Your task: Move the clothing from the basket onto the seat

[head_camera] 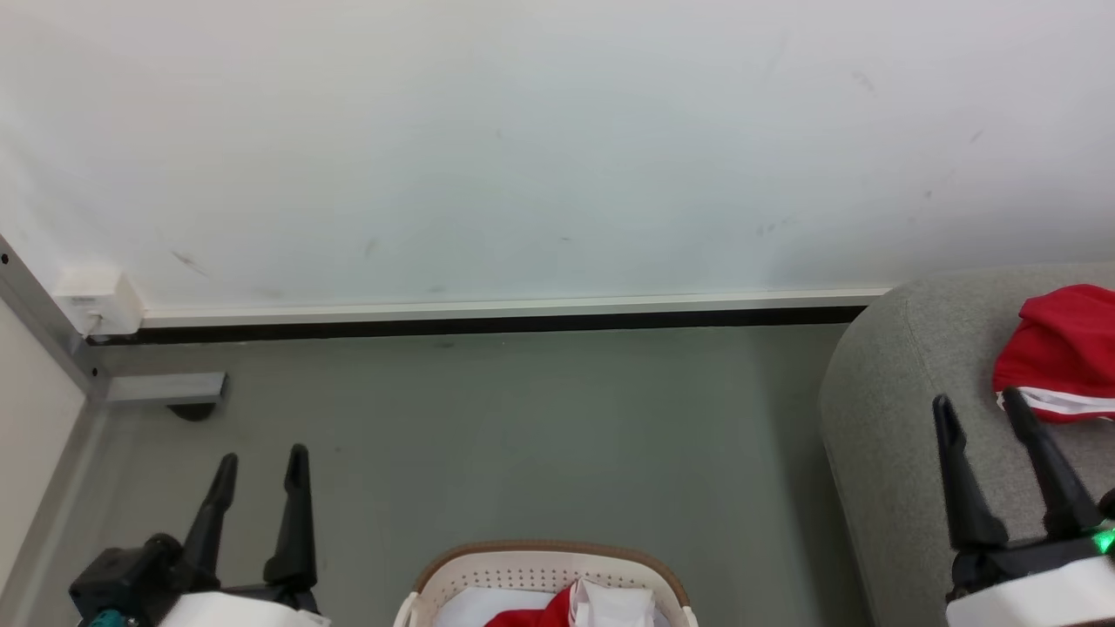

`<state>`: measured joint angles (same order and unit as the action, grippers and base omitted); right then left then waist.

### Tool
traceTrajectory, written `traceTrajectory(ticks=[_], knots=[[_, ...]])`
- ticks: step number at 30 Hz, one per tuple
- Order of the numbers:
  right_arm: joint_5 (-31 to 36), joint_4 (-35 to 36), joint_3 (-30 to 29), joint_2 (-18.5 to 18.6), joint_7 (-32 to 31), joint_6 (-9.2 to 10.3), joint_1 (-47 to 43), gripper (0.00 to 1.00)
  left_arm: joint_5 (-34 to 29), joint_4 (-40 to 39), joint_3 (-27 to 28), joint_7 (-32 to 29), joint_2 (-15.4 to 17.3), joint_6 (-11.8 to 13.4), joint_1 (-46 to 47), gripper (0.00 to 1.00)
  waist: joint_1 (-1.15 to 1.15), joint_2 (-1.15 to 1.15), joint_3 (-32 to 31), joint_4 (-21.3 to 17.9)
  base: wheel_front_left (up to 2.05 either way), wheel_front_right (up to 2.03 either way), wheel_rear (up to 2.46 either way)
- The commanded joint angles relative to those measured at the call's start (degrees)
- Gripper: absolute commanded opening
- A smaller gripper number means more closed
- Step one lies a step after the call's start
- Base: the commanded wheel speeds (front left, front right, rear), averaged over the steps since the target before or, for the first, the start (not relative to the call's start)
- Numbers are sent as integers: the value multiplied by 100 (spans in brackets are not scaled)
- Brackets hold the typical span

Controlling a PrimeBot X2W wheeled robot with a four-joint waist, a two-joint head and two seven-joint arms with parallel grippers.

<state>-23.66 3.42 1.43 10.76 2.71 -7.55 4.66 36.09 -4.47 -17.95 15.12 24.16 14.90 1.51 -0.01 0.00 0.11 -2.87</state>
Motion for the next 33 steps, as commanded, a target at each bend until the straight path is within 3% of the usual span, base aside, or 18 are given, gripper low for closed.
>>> traceTrajectory(ticks=[1,8,14,33], knots=[[102,-102,123,54,281,13,-186,100,-218,51,199,3,-163,-96,-127,100,1,0,-2,25,0,0,0],[-25,-813,404,-215,1065,12,-622,100,-942,504,760,4,-943,-811,-520,100,1,0,-49,59,0,0,0],[64,-1053,654,-330,1193,13,-541,100,-1313,748,1089,4,-1271,-1259,-500,100,1,0,-52,25,0,0,0],[122,-1161,794,-329,1247,12,-186,100,-2006,1149,1422,4,-1797,-1882,-265,100,1,0,152,-212,0,0,0]])
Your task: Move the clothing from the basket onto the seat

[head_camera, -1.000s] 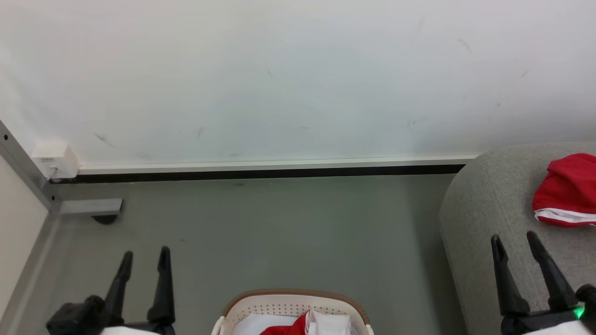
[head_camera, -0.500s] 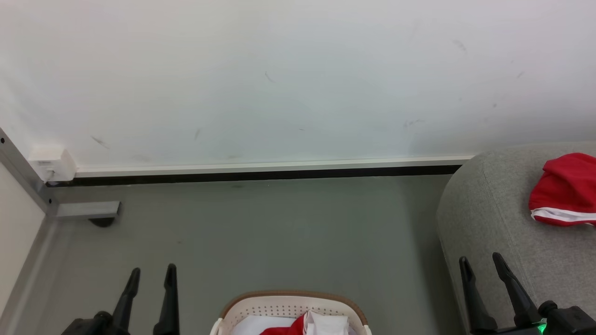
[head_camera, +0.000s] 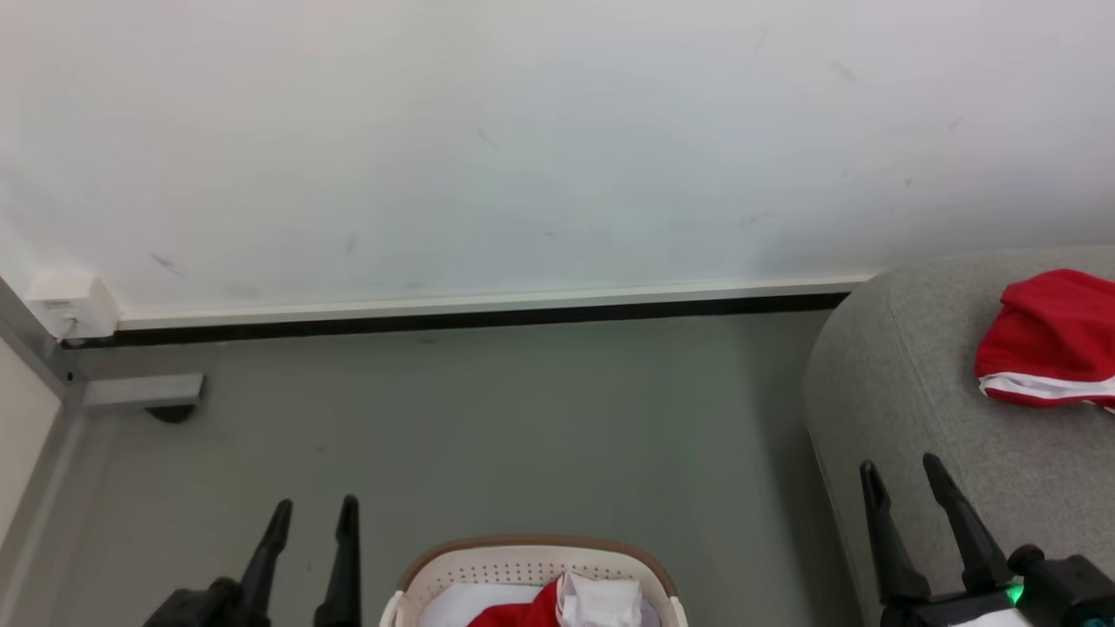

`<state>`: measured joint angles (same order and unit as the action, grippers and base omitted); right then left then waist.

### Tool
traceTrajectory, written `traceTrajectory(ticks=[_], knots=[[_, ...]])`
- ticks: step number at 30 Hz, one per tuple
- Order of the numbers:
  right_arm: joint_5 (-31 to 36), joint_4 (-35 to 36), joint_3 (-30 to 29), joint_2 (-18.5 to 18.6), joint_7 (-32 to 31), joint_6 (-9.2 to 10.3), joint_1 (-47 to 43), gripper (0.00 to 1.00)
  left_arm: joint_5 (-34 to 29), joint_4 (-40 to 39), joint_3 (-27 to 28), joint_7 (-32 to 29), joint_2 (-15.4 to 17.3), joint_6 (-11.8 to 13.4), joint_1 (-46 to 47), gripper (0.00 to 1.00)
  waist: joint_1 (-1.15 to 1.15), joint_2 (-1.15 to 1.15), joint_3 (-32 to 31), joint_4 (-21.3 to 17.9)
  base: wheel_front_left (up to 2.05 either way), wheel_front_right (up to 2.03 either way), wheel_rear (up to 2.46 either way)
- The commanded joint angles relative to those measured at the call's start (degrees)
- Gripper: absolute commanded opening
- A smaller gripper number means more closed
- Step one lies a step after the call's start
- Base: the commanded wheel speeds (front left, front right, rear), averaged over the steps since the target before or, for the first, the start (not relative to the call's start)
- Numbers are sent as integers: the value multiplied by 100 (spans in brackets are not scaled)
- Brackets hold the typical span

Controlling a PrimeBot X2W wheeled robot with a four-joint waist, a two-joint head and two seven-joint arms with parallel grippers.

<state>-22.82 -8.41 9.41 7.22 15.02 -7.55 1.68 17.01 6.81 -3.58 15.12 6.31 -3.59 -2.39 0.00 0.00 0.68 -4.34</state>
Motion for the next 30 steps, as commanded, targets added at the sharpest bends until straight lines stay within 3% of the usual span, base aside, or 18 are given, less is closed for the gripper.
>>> traceTrajectory(ticks=[1,18,30], knots=[[42,48,14,29,16,12,164,100,-129,70,-55,4,-4,-65,185,100,0,0,189,-115,0,0,0],[201,463,-175,-189,20,13,1102,100,-191,1696,-968,-322,276,-374,1992,100,0,0,1965,-719,0,0,0],[68,814,-330,-430,13,12,2002,100,97,3090,-1912,-813,765,-383,3261,100,0,0,3369,-1243,0,0,0]])
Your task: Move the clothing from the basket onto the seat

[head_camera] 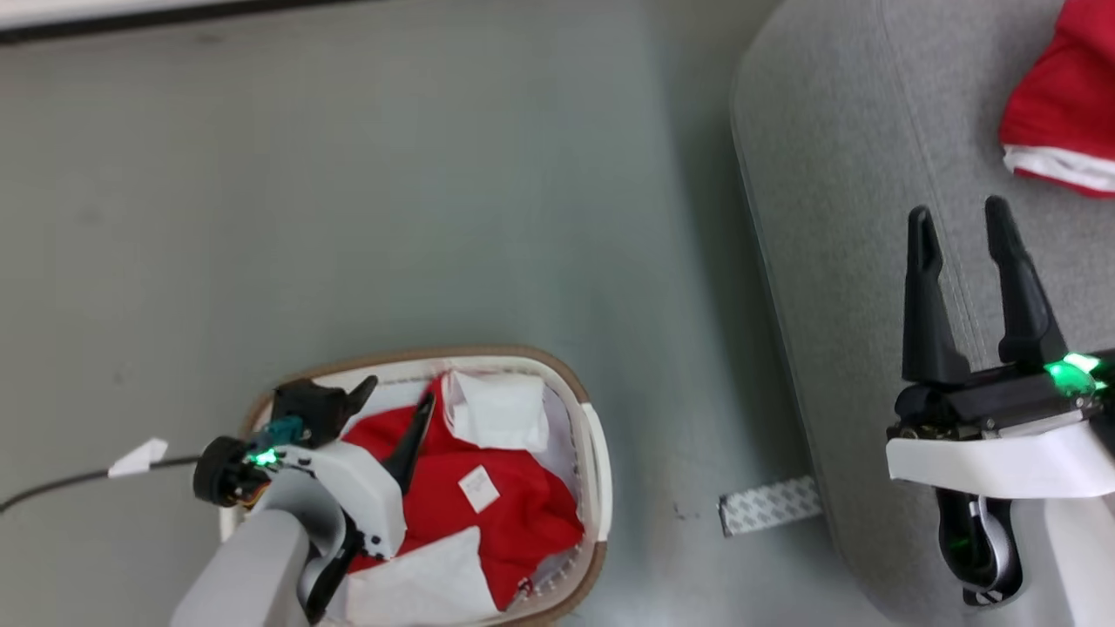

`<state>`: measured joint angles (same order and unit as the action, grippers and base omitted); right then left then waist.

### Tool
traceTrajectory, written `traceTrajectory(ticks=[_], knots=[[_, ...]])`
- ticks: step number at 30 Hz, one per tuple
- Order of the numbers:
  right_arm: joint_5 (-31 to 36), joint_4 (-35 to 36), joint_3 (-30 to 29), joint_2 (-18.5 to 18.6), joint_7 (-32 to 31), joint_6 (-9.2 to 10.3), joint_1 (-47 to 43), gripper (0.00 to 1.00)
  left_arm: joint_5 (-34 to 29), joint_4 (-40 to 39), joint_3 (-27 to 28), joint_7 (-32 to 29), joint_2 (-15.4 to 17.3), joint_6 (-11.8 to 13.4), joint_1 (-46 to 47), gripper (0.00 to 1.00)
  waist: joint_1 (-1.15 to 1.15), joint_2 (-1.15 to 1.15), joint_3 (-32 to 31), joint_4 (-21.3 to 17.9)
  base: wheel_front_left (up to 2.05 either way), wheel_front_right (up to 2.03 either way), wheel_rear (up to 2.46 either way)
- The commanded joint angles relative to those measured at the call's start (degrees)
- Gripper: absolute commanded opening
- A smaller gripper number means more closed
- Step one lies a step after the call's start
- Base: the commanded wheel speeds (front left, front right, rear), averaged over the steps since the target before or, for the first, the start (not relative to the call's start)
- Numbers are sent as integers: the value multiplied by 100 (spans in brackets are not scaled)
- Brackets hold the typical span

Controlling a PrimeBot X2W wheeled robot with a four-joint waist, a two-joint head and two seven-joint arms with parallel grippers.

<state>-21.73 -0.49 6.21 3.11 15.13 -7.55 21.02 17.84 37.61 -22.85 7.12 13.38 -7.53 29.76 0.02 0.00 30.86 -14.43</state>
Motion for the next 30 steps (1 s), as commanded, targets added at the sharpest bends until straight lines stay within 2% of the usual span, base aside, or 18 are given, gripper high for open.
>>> traceTrajectory(ticks=[1,8,15,21,27,30], knots=[[-62,42,-28,-24,1,12,114,100,66,140,-77,-73,70,12,122,100,-2,0,432,-270,0,0,0],[-351,277,-55,-29,1,12,475,100,316,895,-610,-521,295,10,582,100,-2,0,1005,-566,0,0,0],[-316,398,154,-25,1,13,744,100,401,1464,-1142,-893,433,10,1050,100,-2,0,1491,-748,0,0,0],[-343,503,262,-29,1,13,853,100,363,2038,-1295,-1066,561,10,1453,100,-2,0,1839,-882,0,0,0],[-325,517,284,-25,2,13,820,100,216,2591,-1685,-1508,550,10,1597,100,-2,0,1960,-942,0,0,0],[-327,474,263,-23,2,13,804,100,432,2737,-1750,-1651,520,10,1599,100,-2,0,1927,-927,0,0,0]])
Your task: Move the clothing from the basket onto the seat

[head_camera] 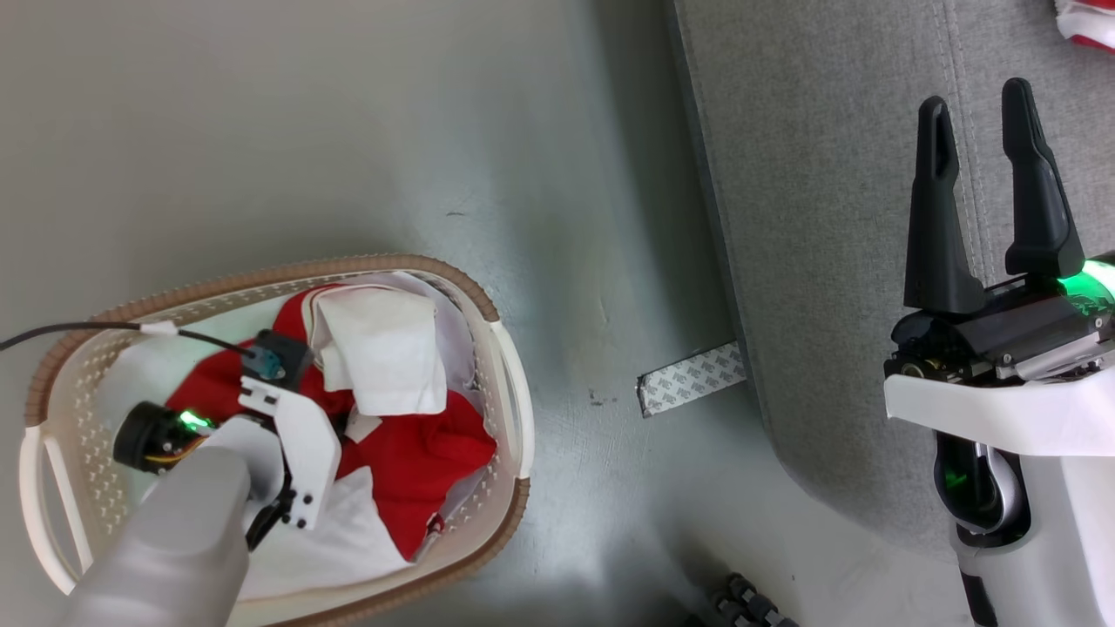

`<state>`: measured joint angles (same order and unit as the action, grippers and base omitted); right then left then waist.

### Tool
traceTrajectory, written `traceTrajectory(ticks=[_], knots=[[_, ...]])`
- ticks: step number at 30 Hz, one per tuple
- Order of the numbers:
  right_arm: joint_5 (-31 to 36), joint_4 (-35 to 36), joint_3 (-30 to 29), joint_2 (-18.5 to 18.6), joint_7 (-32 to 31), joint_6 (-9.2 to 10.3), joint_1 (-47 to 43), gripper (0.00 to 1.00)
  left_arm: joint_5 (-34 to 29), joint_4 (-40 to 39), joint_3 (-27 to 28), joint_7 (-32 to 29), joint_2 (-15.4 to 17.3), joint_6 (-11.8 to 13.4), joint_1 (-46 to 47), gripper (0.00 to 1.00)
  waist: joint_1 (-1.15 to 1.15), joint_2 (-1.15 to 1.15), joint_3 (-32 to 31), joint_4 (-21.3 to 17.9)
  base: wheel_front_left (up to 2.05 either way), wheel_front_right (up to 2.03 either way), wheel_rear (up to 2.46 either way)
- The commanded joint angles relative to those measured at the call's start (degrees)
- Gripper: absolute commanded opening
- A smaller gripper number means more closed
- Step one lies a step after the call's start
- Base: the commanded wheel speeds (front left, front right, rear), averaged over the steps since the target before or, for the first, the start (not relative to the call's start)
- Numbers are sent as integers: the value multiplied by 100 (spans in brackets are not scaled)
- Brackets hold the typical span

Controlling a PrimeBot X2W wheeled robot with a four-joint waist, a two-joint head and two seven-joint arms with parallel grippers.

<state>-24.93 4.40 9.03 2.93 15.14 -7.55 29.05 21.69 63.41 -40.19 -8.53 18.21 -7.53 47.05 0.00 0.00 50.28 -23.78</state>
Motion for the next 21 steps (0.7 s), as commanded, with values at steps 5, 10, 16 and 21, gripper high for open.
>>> traceTrajectory(ticks=[5,10,16,21], knots=[[57,-102,29,-6,0,13,53,100,275,137,-104,140,-30,10,-116,0,0,0,-164,62,0,0,0],[181,-214,1,-5,0,13,44,100,516,140,-102,524,-154,10,-173,0,0,0,-538,200,0,0,0],[478,-408,54,-4,0,13,-95,100,907,6,-156,1151,-532,9,-453,0,0,0,-1354,485,0,0,0],[672,-686,143,120,1,13,-219,100,1268,-205,-308,1550,-780,9,-721,0,0,0,-2145,752,0,0,0]])
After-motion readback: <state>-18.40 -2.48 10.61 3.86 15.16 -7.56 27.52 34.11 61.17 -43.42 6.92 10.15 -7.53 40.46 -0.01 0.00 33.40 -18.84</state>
